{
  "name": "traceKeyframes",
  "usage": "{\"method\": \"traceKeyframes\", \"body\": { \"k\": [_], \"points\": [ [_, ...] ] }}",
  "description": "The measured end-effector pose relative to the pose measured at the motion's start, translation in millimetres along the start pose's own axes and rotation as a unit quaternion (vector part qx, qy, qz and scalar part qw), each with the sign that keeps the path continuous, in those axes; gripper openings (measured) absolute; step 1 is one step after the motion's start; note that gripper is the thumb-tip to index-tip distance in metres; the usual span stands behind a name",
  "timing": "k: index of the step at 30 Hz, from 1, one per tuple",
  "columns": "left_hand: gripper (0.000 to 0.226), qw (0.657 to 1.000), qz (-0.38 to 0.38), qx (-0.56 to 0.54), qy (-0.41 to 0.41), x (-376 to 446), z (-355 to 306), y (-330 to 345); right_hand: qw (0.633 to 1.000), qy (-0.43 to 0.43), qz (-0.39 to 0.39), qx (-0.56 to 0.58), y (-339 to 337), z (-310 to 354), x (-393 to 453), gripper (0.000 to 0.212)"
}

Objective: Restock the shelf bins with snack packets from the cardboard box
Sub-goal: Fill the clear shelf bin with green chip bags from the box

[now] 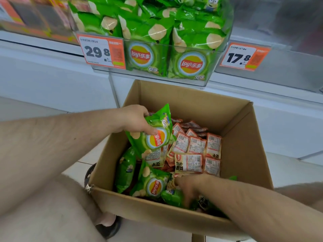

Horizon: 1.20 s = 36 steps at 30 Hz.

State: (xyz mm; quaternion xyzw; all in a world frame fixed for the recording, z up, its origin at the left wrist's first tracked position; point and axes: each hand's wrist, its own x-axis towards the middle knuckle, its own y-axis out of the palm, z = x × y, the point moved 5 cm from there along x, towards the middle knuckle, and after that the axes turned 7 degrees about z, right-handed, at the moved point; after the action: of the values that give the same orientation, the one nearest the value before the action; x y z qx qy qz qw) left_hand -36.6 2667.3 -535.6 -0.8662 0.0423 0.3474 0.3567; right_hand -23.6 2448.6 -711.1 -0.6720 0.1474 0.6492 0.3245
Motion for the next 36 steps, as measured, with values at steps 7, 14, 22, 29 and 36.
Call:
{"method": "traceKeyframes", "body": {
  "k": [7,14,22,29,36],
  "points": [
    [0.060,0.988,-0.001,-0.152,-0.002,-7,1,-2,0.993,-0.004,-0.005,0.118,-31,-38,-16,0.068],
    [0.044,0.945,0.037,-0.322,0.045,-10,-2,-17,0.846,-0.235,-0.003,0.479,-91,-97,-130,0.062],
    [0.026,0.916,0.048,-0.392,0.073,-20,-9,-24,0.738,-0.372,-0.036,0.562,-96,-105,-174,0.067],
    [0.026,0.889,0.057,-0.447,0.084,-27,-22,-9,0.607,-0.500,0.013,0.618,-98,-79,-182,0.060],
    [0.042,0.845,0.067,-0.514,0.129,-36,-45,1,0.559,-0.475,-0.107,0.671,-115,-47,-198,0.075]
  ]
}}
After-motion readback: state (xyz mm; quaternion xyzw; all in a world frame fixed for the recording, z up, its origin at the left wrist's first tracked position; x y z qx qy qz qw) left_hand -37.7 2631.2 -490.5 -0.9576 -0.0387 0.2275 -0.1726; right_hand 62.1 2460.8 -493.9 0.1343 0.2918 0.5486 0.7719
